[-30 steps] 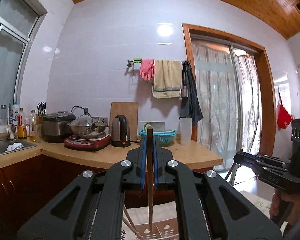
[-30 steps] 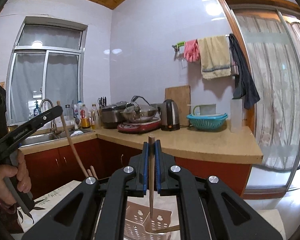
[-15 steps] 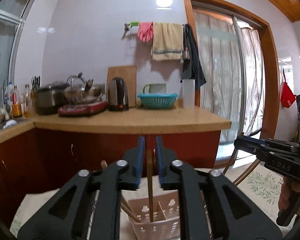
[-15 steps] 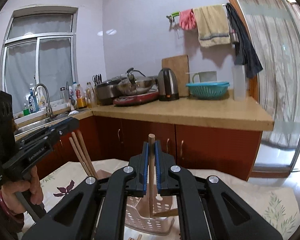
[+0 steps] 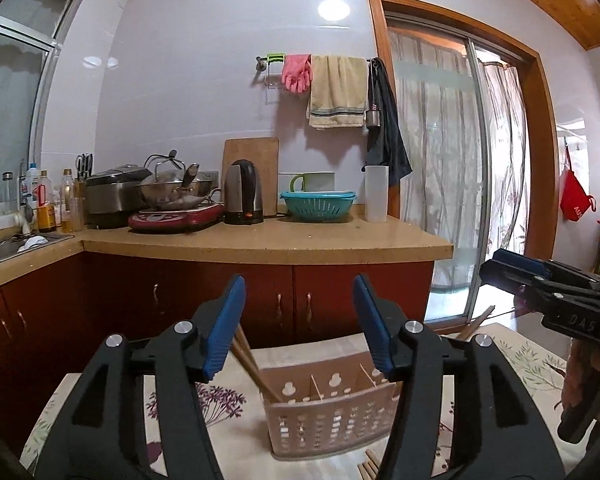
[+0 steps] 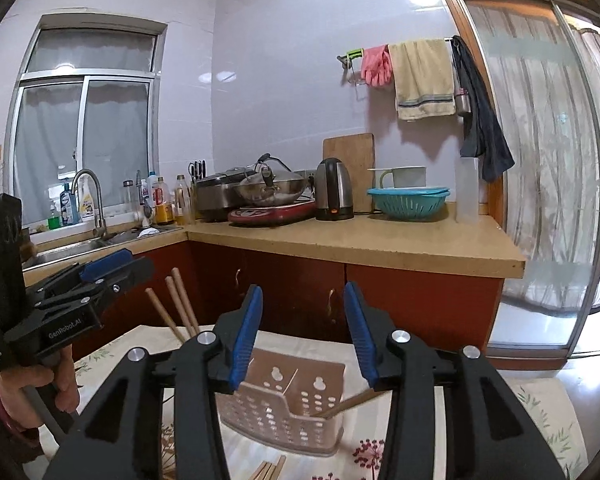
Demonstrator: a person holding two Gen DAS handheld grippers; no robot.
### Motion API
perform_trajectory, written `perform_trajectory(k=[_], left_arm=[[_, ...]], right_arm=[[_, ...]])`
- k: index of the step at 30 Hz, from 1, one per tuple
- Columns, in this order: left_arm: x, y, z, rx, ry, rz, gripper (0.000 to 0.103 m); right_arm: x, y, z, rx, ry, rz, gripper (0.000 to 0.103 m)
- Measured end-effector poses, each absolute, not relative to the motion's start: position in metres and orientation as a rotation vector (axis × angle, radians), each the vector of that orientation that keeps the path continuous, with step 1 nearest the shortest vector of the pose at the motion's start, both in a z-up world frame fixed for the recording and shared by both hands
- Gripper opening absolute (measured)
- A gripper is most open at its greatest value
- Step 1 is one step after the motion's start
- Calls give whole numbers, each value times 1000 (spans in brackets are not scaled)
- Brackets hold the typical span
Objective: Organize utensils
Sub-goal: 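Lower both chopsticks into the pink holder and open both tools, then move both open tools back down to the loose chopsticks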
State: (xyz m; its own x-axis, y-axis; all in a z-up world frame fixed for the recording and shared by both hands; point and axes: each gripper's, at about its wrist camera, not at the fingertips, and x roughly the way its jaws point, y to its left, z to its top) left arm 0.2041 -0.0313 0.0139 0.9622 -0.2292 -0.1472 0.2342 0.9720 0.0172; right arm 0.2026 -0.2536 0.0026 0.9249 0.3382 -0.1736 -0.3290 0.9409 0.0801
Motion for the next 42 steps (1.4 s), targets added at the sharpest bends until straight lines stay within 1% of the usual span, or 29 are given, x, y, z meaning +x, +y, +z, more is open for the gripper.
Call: perform_trajectory(k=[5,11,24,29,34,38,42], left_arm=[[178,-31,7,44,152,-209,55],[147,-30,-20,43,218,-171,55],[93,-24,-93,20,376,-108,55],[76,-22,-111,31,414,-98,55],[60,-17,-127,21,441,-94,55],[51,-17,-137,16,459,-101,55],[47,-22,-144,19,475,-119,55]], right_arm=[[178,-255,-5,39,195,317,43],[153,-255,-32,35,247,283,43],[94,-244,-137,57,439,257,43],[81,-231,-165,52,497,291,43],[73,-217,-187,19,550,315,38],[71,-210,-206,-11,604,312,30],[71,-207,-219,-18,655,313,28]])
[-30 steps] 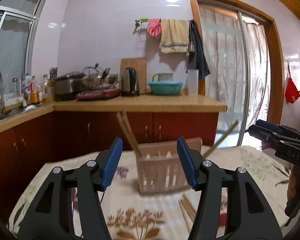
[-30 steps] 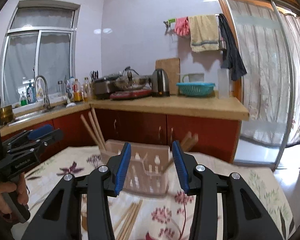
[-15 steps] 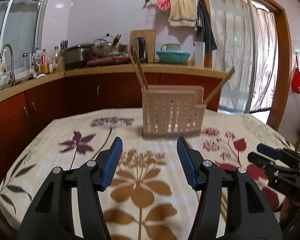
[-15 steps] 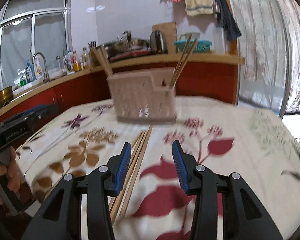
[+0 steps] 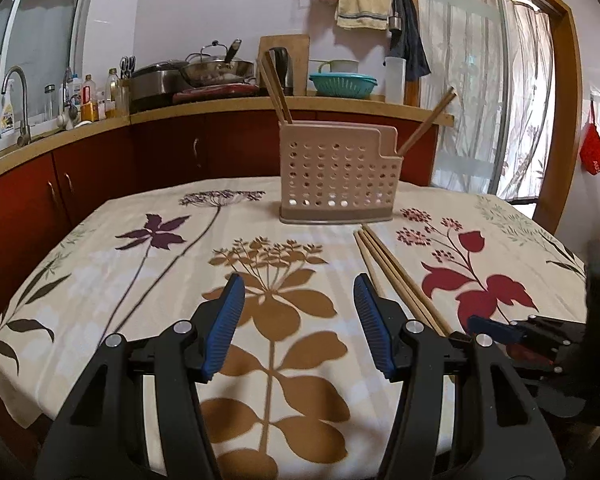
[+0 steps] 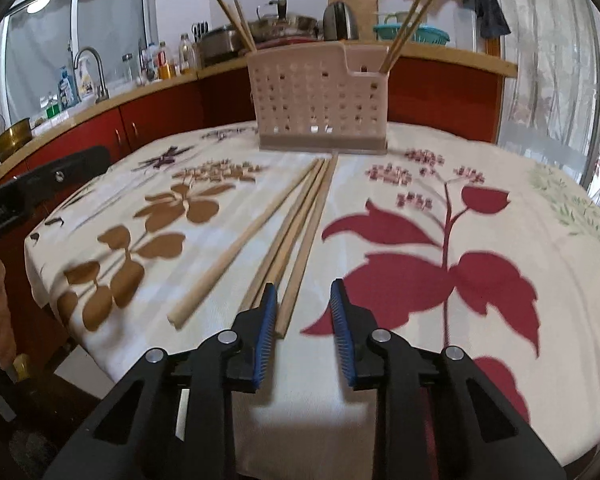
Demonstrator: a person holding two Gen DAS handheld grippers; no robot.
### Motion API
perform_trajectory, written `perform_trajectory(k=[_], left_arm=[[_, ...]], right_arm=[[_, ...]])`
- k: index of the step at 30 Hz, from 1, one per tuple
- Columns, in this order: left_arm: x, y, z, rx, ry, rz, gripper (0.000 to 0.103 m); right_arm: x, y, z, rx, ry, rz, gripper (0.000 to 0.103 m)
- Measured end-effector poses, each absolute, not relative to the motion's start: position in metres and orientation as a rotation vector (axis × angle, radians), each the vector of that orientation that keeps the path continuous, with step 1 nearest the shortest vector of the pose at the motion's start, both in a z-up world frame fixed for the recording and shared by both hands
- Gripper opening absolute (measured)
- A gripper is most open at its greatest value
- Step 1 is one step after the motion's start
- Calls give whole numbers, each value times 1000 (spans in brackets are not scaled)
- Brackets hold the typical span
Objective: Organize utensils
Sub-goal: 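Move both open tools back down to the loose chopsticks, then close the right tool on a chopstick while the left tool closes on another chopstick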
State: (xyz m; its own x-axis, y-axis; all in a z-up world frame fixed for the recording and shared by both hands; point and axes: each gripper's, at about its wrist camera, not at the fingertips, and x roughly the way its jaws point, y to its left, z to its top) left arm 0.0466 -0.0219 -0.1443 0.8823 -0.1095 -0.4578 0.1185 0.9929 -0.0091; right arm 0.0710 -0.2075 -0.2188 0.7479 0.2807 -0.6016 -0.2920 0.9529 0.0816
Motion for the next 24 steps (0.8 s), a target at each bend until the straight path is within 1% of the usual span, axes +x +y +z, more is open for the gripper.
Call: perform_trajectory(k=[2,3,5,10,20,24], left_arm=[[46,-25,-147,20,480,-127,55],[46,-27,-148,20,483,-132,55],[47,-30,-151,17,490,-142,55],[48,-39,-159,10,516,-168,55],[52,-64,-180,14,577,-228,55],[53,-73,-194,12,623,-241,43]], right_arm=[[68,-206,-220,-35,644,310,26],[68,-207,-220,-30,646,314,18],[66,-207,-219,-38,642,317,9],[63,-215,-218,-33,626,301,7],[62,-252,-218,24,606,226,7],[63,-259,-220,43,608,228,7]])
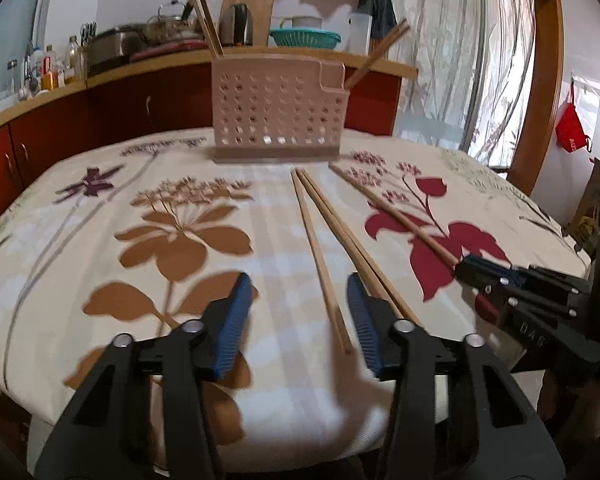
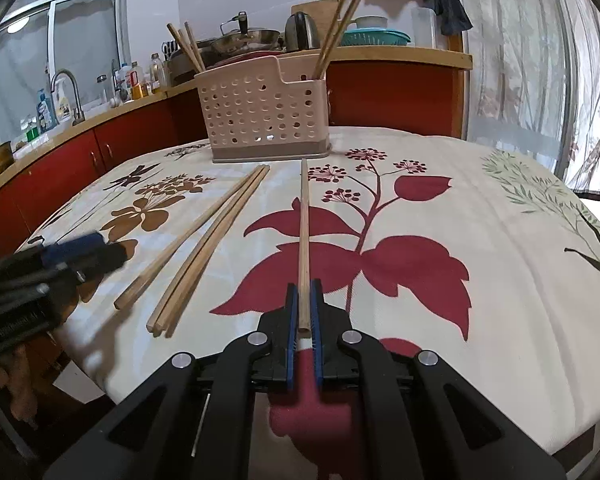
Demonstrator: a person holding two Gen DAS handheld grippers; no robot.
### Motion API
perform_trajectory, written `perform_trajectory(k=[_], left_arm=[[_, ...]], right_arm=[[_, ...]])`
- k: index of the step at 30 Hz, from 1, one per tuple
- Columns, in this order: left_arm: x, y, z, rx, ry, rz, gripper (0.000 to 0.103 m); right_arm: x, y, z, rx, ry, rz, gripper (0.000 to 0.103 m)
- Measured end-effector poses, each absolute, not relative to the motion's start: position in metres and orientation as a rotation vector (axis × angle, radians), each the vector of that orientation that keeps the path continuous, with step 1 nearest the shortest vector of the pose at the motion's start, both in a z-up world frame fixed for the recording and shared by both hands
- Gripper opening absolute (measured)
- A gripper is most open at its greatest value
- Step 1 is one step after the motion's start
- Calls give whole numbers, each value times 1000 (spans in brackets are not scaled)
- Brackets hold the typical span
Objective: Organize utensils
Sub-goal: 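Close the right tool on a chopstick while the left tool closes on another chopstick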
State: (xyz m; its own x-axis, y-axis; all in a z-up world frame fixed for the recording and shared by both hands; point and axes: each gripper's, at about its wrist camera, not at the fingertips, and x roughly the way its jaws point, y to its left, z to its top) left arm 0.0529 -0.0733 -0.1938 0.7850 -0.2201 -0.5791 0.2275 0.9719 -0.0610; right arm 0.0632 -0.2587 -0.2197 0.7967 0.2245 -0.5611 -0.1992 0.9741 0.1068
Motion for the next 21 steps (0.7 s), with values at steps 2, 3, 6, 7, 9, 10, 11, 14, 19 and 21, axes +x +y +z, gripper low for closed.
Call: perform_trajectory(k=[2,3,6,7,9,10,11,14,19,21], left_arm=[[53,-77,-199,18,640,-248,38],[53,-79,-202,23,652,-252,35],[53,-85,-208,38,678,-266,34],[53,-86,-209,43,681,-270,33],[53,-87,-209,46,680,-271,30],[53,-87,-210,43,680,-274,24],[53,-86,-210,42,679,-273,22],[52,-83,-210,27,679,-276,16],[50,-85,-211,30,676,-289,8],[50,-84,-210,22,679,-290,7]], right_arm=[[63,-260,-221,50,606,232,7],[63,-261,-221,53,604,234,7],[65,-262,-221,59,604,238,7],[65,-262,-222,60,604,239,7],[65,-263,-222,63,603,241,7],[65,-263,-222,63,602,241,7],[65,-263,-222,63,602,241,7],[65,-263,-222,63,602,241,7],[65,-262,-222,61,601,242,7],[64,-262,-222,59,599,243,7]])
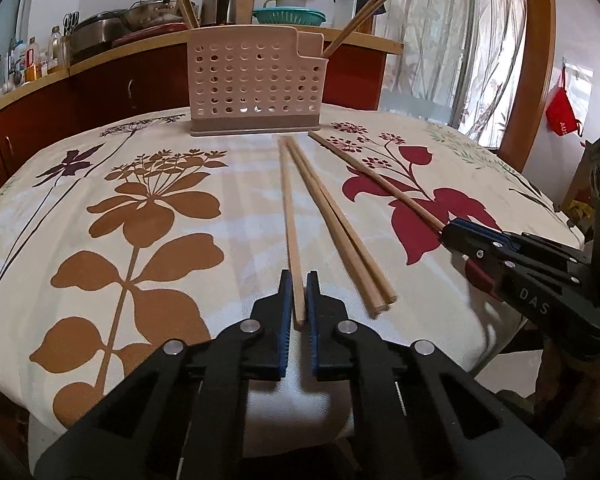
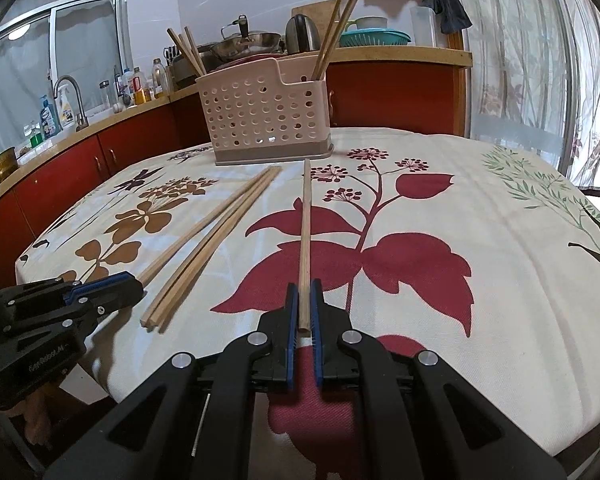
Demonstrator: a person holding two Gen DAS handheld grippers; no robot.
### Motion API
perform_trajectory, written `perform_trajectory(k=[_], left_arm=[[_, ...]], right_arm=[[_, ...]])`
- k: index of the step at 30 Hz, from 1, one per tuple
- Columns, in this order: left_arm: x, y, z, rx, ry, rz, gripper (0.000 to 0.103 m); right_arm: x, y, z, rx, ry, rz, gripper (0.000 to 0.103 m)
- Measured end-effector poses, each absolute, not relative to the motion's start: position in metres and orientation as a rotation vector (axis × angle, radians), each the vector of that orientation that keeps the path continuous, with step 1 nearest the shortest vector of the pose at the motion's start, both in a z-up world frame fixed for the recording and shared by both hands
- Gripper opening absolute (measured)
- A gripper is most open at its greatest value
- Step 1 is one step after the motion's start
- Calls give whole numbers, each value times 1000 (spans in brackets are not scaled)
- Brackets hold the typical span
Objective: Organize utensils
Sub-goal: 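Close the right tool on a chopstick while the left tool closes on another chopstick, then lift both held chopsticks upright and carry them over the pink holder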
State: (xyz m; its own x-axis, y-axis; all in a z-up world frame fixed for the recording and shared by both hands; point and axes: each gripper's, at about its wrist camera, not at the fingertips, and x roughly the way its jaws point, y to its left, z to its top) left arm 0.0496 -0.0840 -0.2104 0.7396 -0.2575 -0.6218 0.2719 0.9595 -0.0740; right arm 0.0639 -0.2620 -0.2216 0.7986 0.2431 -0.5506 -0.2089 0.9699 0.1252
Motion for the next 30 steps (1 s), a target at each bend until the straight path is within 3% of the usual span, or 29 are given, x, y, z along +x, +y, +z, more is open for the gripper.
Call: perform_trajectory(k=[11,30], left_arm=[[40,-70,-182,27,557,-265,6],[22,-24,-78,-19,277,-177,6]], right_arm=[[55,-267,-192,53,516,234,7],[34,-281,-98,76,302,243,7]])
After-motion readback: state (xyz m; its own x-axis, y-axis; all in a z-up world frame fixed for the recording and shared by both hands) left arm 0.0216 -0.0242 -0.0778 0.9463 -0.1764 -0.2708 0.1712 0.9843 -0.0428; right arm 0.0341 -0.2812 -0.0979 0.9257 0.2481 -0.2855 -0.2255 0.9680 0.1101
